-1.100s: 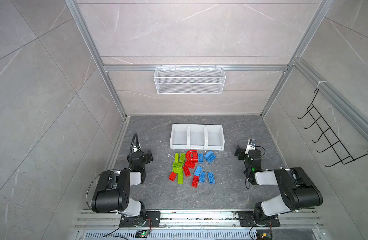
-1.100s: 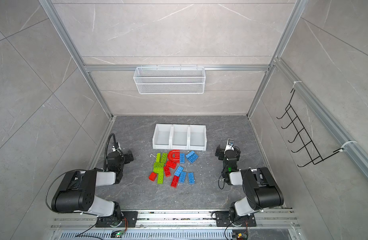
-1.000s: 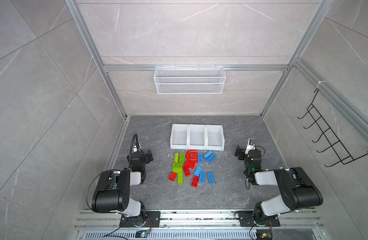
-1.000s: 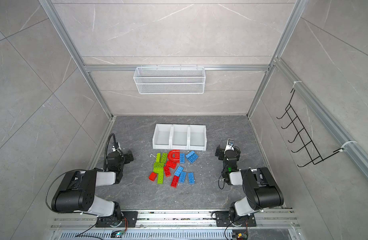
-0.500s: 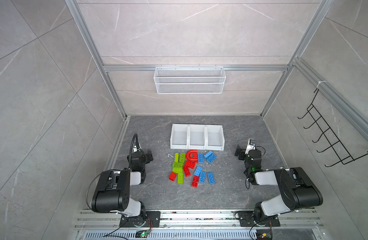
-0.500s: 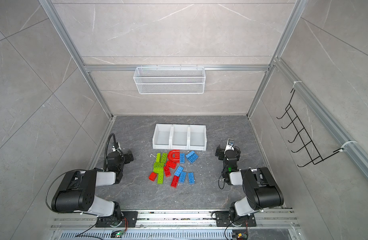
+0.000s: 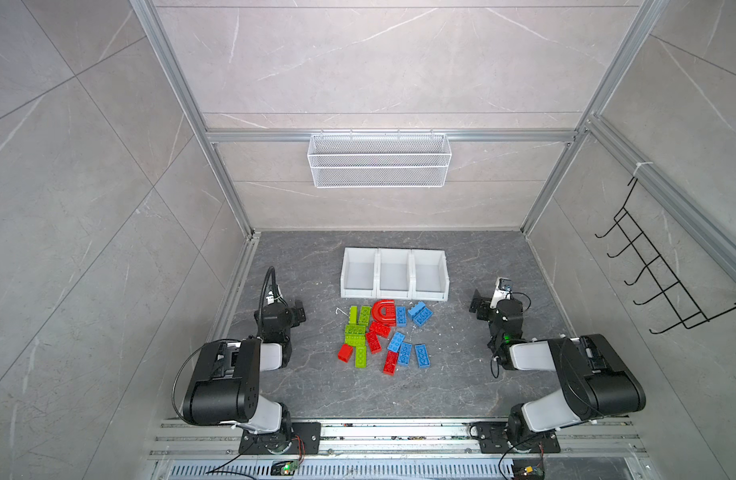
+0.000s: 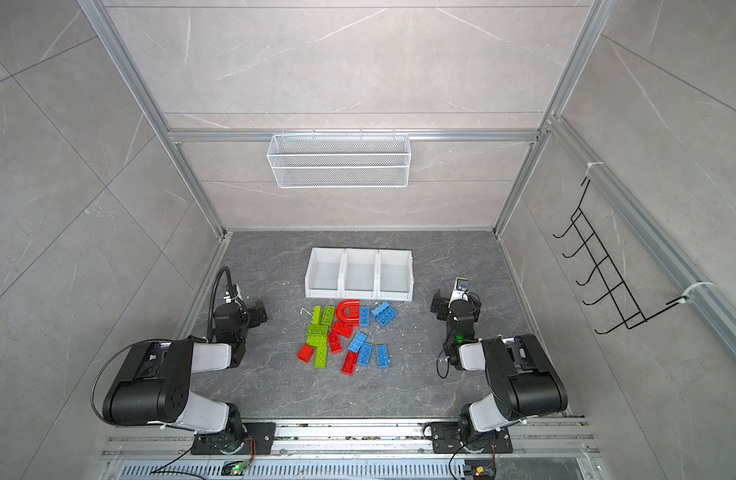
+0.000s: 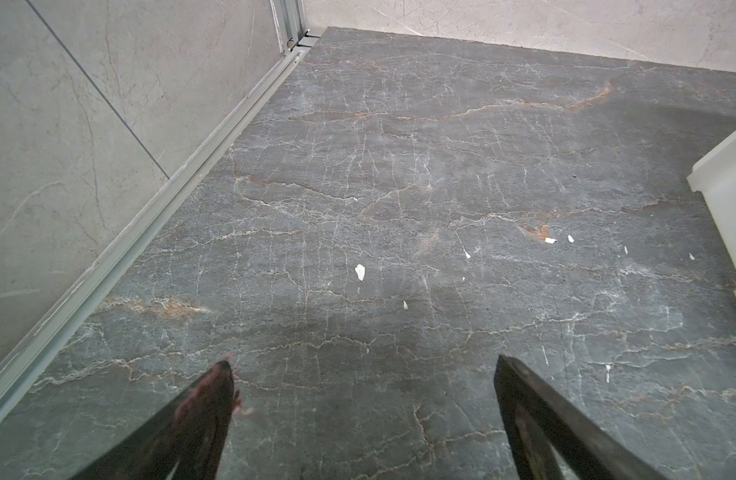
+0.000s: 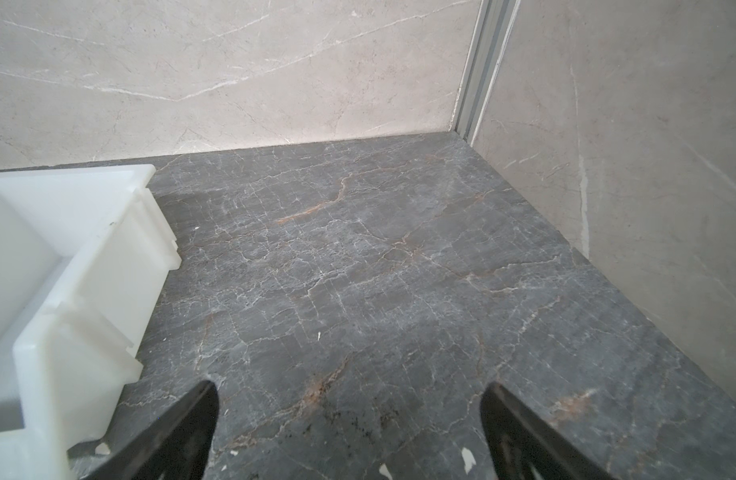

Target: Sort the legos into containers by color

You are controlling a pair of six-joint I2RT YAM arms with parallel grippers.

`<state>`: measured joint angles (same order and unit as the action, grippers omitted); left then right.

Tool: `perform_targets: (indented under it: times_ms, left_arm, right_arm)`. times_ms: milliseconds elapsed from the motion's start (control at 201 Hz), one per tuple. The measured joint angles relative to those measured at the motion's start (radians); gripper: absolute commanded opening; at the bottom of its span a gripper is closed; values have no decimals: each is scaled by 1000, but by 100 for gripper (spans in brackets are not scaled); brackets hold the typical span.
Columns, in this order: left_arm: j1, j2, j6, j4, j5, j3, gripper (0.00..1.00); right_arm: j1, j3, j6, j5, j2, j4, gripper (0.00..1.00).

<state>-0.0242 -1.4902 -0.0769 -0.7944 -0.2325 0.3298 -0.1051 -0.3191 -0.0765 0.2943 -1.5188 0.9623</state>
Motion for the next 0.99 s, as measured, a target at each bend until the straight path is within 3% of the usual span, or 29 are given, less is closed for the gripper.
perform_targets:
  times_ms: [119, 229, 373, 518, 602, 702, 817, 991]
  left_arm:
    - [0, 0, 0, 0, 0, 0, 100]
    - [0, 0, 0, 0, 0, 0, 100]
    - [0, 3, 0, 8, -2, 2, 100]
    - [16, 82, 0, 185, -39, 74, 100]
    - [32, 213, -31, 301, -44, 138, 100]
    - [55, 389, -129, 353, 26, 169, 100]
    - [169, 491, -236, 372, 97, 171, 100]
    - [398, 448, -270, 385, 161, 88, 100]
  right_arm:
    - [0, 0, 0, 0, 0, 0, 99]
    - [0, 0, 5, 2, 2, -5, 89]
    - [-17, -21, 27, 2, 114, -147, 87]
    - [-93, -166, 5, -9, 268, -452, 83]
    - [-141, -309, -56, -28, 309, -675, 77]
    - [-237, -425, -145, -61, 329, -880, 72]
    - [-407, -444, -243, -93, 321, -1070, 69]
    - [-625, -443, -364, -100, 237, -1278, 68]
